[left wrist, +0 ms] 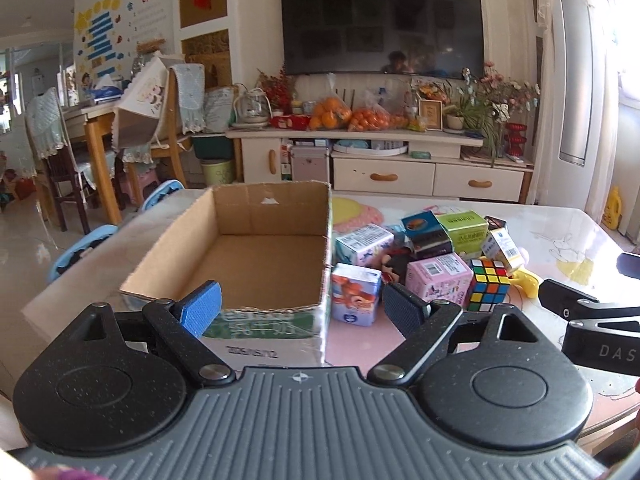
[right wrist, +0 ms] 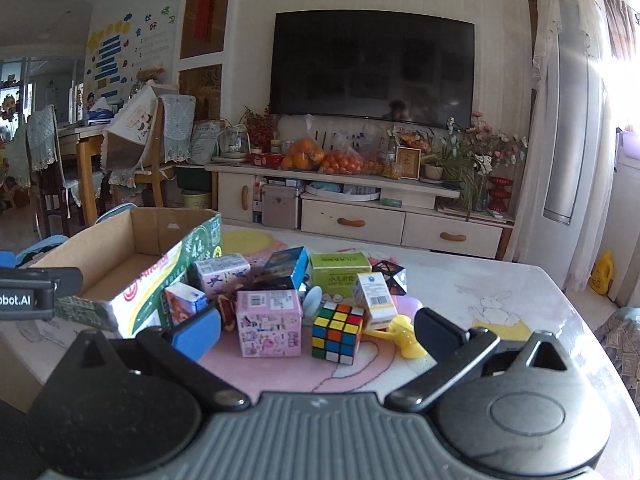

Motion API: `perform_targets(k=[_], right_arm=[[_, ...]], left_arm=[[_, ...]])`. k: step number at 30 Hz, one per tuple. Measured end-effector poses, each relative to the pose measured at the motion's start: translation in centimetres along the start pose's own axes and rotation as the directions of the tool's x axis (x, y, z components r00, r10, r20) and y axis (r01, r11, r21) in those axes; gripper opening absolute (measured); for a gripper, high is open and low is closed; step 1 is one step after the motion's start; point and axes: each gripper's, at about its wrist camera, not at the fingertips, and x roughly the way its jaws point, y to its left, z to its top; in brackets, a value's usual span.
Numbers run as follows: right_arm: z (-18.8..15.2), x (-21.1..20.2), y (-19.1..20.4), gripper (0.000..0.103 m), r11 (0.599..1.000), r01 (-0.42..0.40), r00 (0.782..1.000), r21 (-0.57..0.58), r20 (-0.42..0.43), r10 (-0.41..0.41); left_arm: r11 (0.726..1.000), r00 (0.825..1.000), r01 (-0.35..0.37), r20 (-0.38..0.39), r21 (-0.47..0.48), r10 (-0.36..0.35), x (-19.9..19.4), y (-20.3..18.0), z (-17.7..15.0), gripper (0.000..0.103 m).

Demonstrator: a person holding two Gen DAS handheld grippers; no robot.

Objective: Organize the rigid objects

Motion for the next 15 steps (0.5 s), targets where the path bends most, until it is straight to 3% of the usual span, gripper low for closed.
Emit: perform_targets(k=[15], right_arm=[[1.6,-3.1,4.1,0.102,0.996,-0.077,0.995,-0.051,0.066,0.08]], left_arm=[[0.997,0.996,-0.066,0.053,-0.042,0.068,-3.6,1.9,-0.8,0.103]])
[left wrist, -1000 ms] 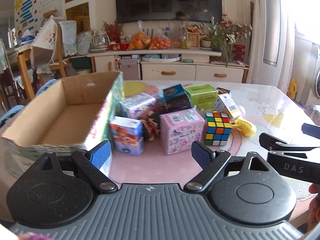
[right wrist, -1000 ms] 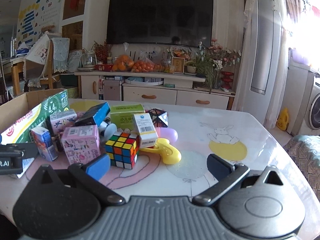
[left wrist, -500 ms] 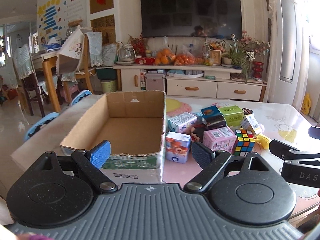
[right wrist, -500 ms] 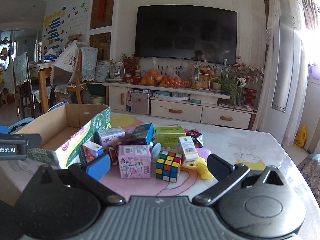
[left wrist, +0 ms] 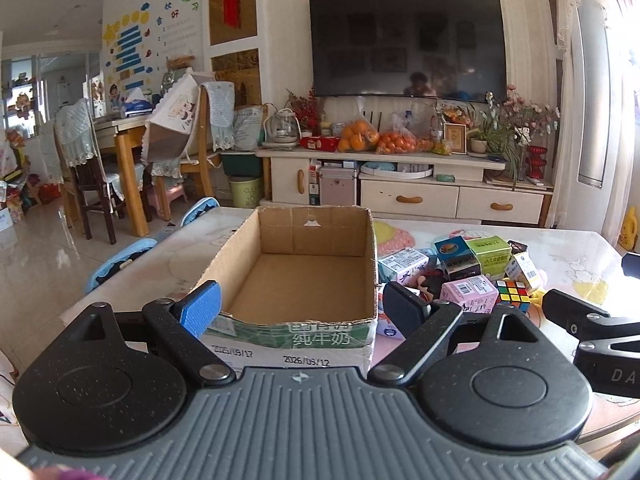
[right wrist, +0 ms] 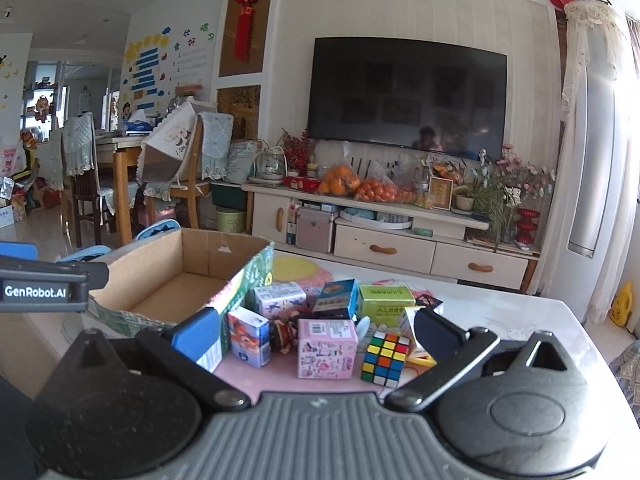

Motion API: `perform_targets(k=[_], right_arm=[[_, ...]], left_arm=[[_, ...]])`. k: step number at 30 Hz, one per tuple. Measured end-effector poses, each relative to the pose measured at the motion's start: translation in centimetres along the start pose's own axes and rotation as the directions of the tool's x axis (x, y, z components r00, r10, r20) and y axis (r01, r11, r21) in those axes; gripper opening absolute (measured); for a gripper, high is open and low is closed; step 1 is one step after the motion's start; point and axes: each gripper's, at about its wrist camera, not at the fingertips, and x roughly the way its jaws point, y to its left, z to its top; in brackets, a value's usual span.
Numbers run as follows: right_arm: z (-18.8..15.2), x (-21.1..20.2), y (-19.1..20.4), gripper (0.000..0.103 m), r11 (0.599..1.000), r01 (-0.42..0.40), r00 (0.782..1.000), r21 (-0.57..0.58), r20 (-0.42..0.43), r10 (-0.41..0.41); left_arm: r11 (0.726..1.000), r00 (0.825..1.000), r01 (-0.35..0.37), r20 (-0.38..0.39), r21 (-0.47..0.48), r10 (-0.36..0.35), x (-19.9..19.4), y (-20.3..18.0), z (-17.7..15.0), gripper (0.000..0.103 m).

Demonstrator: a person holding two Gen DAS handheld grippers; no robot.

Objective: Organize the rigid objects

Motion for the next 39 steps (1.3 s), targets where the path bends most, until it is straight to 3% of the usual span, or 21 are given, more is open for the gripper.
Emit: perform_targets(k=[11,22,30,39], right_arm=[[0.2,-1.0,1.0,0.102,1.0,-0.019,0.998,-0.025,0.052,0.02],[-1.8,0.2,-0.1,0.102,0.999,0.011,1.0,-0.035,0.024,-0.011],[-5.2,3.2,-4.0,0.102,0.995,0.103,0.993,0.009,-0.053,-0.102],[-8.8,7.6,-10.0,0.102,0.98,0.182,0.971,0.084,-0.171,-0.166]], left_arm=[[0.999,1.0,-0.027,0.0,-0.019,0.027,0.0,0.6,1.0,0.103],[1.0,1.0,0.001,-0.021,-0.017,-0.001,0.7,-0.1,0.6,0.103],[0.994,0.994,0.106,-0.038,0.024,-0.105,1.5,-2.1,-0.1,0.103],[0.967,0.967,0.244,-0.086,0.067,-0.238,3.8,-6.5,-1.3,0.103]])
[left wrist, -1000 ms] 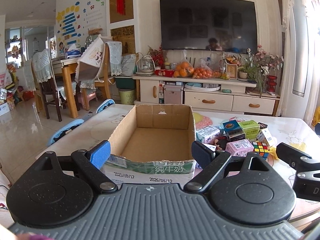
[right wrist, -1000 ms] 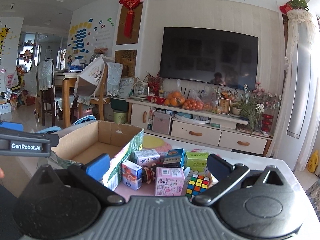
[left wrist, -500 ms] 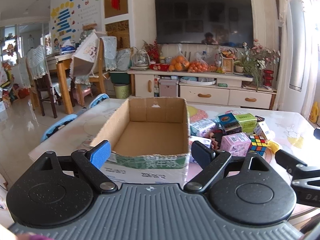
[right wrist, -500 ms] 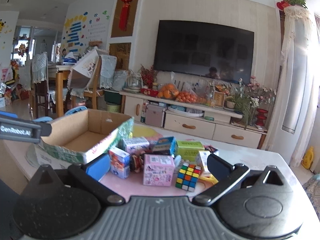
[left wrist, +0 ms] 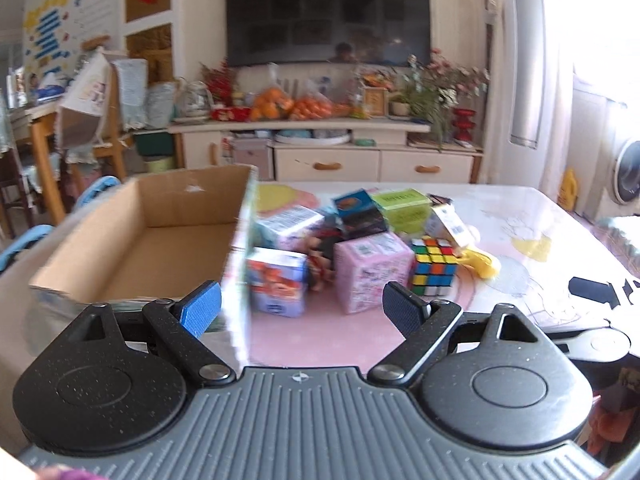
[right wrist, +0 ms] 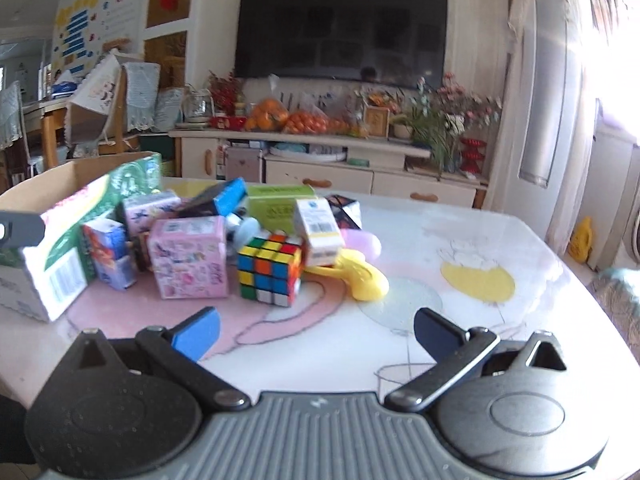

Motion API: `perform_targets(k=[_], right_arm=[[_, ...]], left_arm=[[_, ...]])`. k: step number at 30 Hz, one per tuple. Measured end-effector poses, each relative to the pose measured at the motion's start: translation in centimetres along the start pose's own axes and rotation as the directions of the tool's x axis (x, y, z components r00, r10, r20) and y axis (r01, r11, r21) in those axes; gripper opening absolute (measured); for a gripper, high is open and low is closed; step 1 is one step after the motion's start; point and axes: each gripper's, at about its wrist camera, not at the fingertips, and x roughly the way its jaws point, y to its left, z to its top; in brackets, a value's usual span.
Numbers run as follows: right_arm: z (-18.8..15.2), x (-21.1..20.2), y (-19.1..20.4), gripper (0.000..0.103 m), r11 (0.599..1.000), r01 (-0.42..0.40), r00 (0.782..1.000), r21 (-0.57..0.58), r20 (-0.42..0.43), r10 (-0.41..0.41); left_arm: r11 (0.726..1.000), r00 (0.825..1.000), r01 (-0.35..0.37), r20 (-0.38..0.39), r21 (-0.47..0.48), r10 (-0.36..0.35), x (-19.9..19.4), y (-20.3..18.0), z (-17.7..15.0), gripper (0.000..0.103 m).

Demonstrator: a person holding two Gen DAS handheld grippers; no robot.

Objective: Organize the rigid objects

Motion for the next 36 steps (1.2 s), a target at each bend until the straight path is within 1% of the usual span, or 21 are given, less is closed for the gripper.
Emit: perform_targets(k=[3,6,8,12,18,20,21,23,25,29,30,32,34,35,36], right_arm=[[0.3,1.3,-1.8,0.102,0.999,0.03,1.0,0.041,0.005,-0.03],[0.8,2.6,-3.2,0.102,0.996,0.076,0.997,0.041,0.013,-0.077],[1.3,3.5,-4.1,0.102,0.996,0.079,0.997,0.048,0.016,-0.08],[2.3,5.0,-5.0,0.102,0.997,0.052,0.998,0.058,0.028,-0.054],[4.0,7.7,-6.1,0.102,0.993,-0.013,0.999,0.114,0.048,0.008],[4.6,8.7,-6.1,0.1,0.99,-0.045,0.998,0.134,0.043,0.04],[4.8,9.0,-6.0,0.096,0.988,-0.066,0.997,0.141,0.043,0.06],[5.3,9.8,-5.6,0.096,0.985,-0.104,0.994,0.137,0.048,0.099],[5.7,10.4,-5.0,0.095,0.985,-0.124,0.992,0.12,0.052,0.119],[6.2,12.3,-4.1,0.085,0.985,-0.139,0.99,0.099,0.026,0.137],[6.2,12.7,-3.9,0.08,0.985,-0.14,0.99,0.097,0.016,0.139],[6.2,13.5,-3.7,0.075,0.987,-0.138,0.99,0.086,-0.002,0.139],[6.2,14.1,-3.3,0.074,0.989,-0.134,0.991,0.069,-0.021,0.135],[6.1,14.3,-3.2,0.071,0.989,-0.133,0.99,0.061,-0.029,0.135],[6.1,14.5,-3.1,0.062,0.989,-0.136,0.99,0.057,-0.039,0.139]], left_arm=[[1.0,1.0,0.022,-0.023,-0.008,-0.022,1.5,-1.2,-0.4,0.103],[0.999,0.998,0.02,-0.053,-0.027,-0.022,3.4,-2.5,-0.5,0.103],[0.999,0.998,0.021,-0.06,-0.041,-0.024,4.5,-3.3,-0.4,0.103],[0.999,0.997,0.001,-0.071,-0.041,-0.004,7.1,-4.9,-0.1,0.103],[1.0,0.996,-0.029,-0.089,-0.005,0.029,10.1,-6.2,0.9,0.103],[0.999,0.994,-0.044,-0.096,0.009,0.044,10.9,-6.3,1.1,0.103],[0.999,0.994,-0.047,-0.099,0.016,0.049,11.3,-6.3,1.2,0.103],[0.998,0.993,-0.047,-0.105,0.036,0.051,11.8,-6.4,1.5,0.103],[0.998,0.993,-0.049,-0.109,0.044,0.053,12.2,-6.1,1.8,0.103],[0.998,0.991,-0.04,-0.127,0.042,0.045,12.8,-6.3,1.9,0.102],[0.999,0.989,-0.044,-0.137,0.031,0.048,13.3,-6.2,2.1,0.1],[0.999,0.987,-0.032,-0.158,-0.012,0.029,13.8,-5.7,2.4,0.098],[0.999,0.985,-0.023,-0.171,-0.033,0.017,13.9,-5.3,2.6,0.098],[0.999,0.984,-0.021,-0.177,-0.035,0.014,13.9,-5.2,2.6,0.097],[0.999,0.984,-0.019,-0.18,-0.031,0.013,13.9,-5.1,2.6,0.097]])
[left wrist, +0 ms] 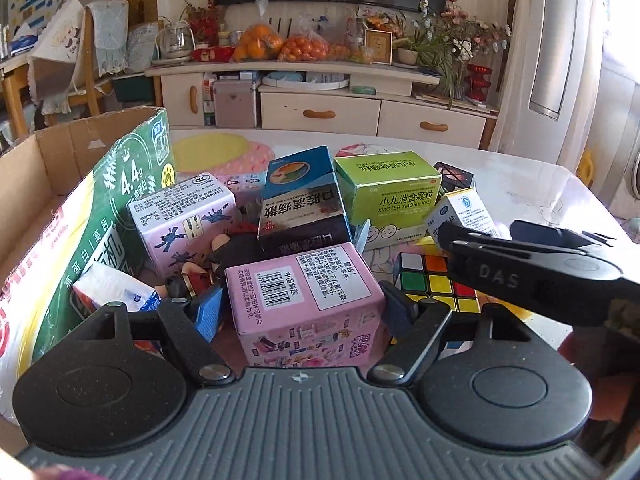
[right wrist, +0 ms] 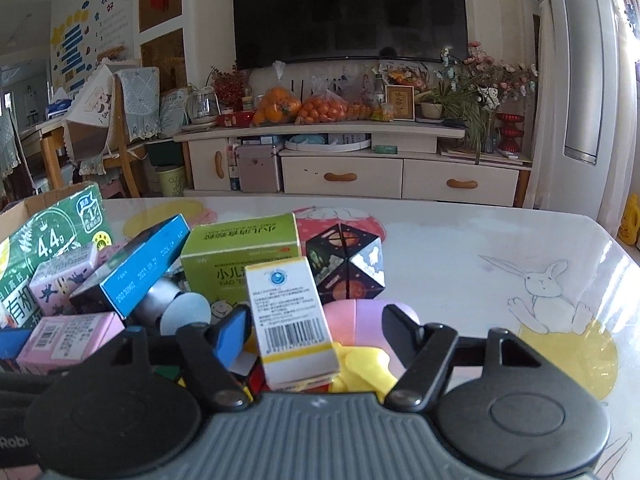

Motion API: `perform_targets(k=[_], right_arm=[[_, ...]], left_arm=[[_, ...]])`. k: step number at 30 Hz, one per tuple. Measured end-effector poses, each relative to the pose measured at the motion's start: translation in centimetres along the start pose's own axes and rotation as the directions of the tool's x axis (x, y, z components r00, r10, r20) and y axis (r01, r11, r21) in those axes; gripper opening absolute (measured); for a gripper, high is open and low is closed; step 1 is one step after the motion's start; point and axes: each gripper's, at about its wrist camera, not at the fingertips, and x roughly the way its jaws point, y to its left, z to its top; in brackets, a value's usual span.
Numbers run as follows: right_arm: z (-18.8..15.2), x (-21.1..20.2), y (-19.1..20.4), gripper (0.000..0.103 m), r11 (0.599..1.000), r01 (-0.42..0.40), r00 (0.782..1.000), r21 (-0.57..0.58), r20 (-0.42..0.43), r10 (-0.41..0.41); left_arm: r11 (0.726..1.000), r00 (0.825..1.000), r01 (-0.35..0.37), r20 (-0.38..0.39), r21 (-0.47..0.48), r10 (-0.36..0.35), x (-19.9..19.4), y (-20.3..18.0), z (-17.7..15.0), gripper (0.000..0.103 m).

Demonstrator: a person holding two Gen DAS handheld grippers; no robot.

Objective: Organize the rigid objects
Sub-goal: 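Grasp the pink toy box with the left gripper while the right grasps the white medicine box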

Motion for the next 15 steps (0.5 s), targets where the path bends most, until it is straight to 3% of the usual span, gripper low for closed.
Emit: perform_targets(k=[3,8,15], right_arm=[[-0.1,0.2,0.1,0.035,1.0,-0.011,1.0,0.003,-0.017,0.011],[-0.1,-0.3,0.4,0.034,1.0,-0.002,1.0,-0.003,-0.017,0.002],[0.4,-2.6,0.5,0.033,0.999,0.028,0.999,0.017,0.022,-0.028]], left_arm=[[1.0,1.0,-0.001,-0.01,0.013,0.002,0.1,0.0,0.3,0.096],[1.0,1.0,0.022,-0.012,0.016,-0.022,-0.2,0.8,0.9,0.096],[0.996,0.995,0.081,0.061,0.025,-0.083,-2.4,1.3,2.1,0.095]])
